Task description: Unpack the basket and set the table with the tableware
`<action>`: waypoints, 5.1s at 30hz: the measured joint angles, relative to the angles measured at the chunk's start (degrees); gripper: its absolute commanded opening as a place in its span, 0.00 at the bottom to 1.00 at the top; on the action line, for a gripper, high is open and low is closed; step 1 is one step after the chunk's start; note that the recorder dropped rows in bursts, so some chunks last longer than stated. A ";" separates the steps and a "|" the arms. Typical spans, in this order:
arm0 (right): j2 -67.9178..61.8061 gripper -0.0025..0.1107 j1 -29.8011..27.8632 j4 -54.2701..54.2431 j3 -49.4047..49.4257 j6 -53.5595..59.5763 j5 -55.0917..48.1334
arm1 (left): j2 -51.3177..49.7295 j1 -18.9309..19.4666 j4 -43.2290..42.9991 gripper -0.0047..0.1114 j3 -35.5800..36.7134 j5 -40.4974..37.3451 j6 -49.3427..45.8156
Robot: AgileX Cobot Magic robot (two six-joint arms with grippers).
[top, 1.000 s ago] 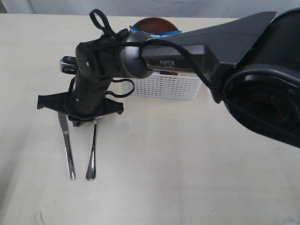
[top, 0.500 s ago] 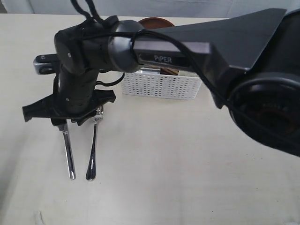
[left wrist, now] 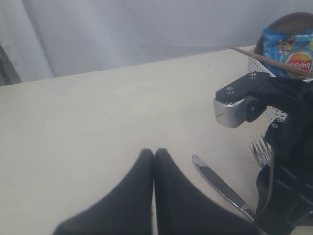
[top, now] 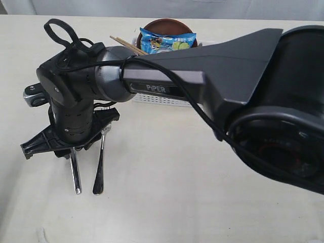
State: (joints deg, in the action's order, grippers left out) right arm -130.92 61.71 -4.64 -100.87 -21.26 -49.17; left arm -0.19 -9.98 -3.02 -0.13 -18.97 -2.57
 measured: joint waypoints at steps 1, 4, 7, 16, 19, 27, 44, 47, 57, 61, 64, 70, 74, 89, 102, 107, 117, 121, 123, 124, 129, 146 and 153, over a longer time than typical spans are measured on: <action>-0.02 0.38 0.00 0.13 0.00 0.00 0.51 | 0.00 0.00 0.00 0.04 0.00 0.00 0.00; -0.12 0.38 0.00 0.45 -0.14 0.00 1.49 | 0.00 0.00 0.00 0.04 0.00 0.00 0.00; -0.12 0.38 0.10 0.68 -0.61 0.00 1.62 | 0.00 0.00 0.00 0.04 0.00 0.00 0.00; -0.74 0.38 0.69 0.99 -0.63 0.00 1.03 | 0.00 0.00 0.00 0.04 0.00 0.00 0.00; -1.66 0.38 0.78 0.99 -0.63 0.00 0.08 | 0.00 0.00 0.00 0.04 0.00 0.00 0.00; -1.94 0.34 1.17 1.31 -1.06 0.11 -0.13 | 0.00 0.00 0.00 0.04 0.00 0.00 0.00; 1.51 0.20 1.40 -3.49 -1.43 9.73 2.19 | 0.00 0.00 0.00 0.04 0.00 0.00 0.00; 2.64 0.42 1.79 -3.49 -1.58 16.33 0.67 | 0.00 0.00 0.00 0.04 0.00 0.00 0.00; -0.55 0.45 6.97 3.00 -1.58 33.40 -0.72 | 0.00 0.00 0.00 0.04 0.00 0.00 0.00; -2.15 0.45 7.05 4.64 -1.58 33.65 0.99 | 0.00 0.00 0.00 0.04 0.00 0.00 0.00; -2.48 0.45 7.05 4.64 -1.58 33.10 4.05 | 0.00 0.00 0.00 0.04 0.00 0.00 0.00; -3.40 0.29 3.45 -0.10 -2.07 26.01 5.20 | 0.00 0.00 0.00 0.04 0.00 0.00 0.00; -3.52 0.12 1.90 -3.83 -2.30 26.92 3.99 | 0.00 0.00 0.00 0.04 0.00 0.00 0.00; -3.52 0.05 1.48 -8.08 -2.30 13.15 2.60 | 0.00 0.00 0.00 0.04 0.00 0.00 0.00; -3.04 0.02 -0.65 -7.20 -2.42 -13.49 -1.49 | 0.00 0.00 0.00 0.04 0.00 0.00 0.00; -2.93 0.02 -0.65 -6.70 -2.42 -21.14 -1.76 | 0.00 0.00 0.00 0.04 0.00 0.00 0.00; -2.18 0.44 -0.54 -3.62 -1.89 -10.74 -0.25 | 0.00 0.00 0.00 0.04 0.00 0.00 0.00; -1.80 0.44 -0.13 -3.78 -1.89 -6.58 0.60 | 0.00 0.00 0.00 0.04 0.00 0.00 0.00; -1.76 0.44 0.20 -3.78 -1.89 -5.00 0.70 | 0.00 0.00 0.00 0.04 0.00 0.00 0.00; -1.76 0.44 0.31 -3.87 -1.89 -4.28 0.70 | 0.00 0.00 0.00 0.04 0.00 0.00 0.00; -1.76 0.44 1.60 -3.91 -1.89 -2.16 1.29 | 0.00 0.00 0.00 0.04 0.00 0.00 0.00; -2.86 0.02 3.36 3.19 -2.23 -4.78 1.80 | 0.00 0.00 0.00 0.04 0.00 0.00 0.00; -2.86 0.02 3.25 3.19 -2.23 -11.97 1.80 | 0.00 0.00 0.00 0.04 0.00 0.00 0.00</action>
State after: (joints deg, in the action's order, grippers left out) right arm -133.79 64.95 -1.46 -103.09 -33.23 -47.37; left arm -0.19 -9.98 -3.02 -0.13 -18.97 -2.57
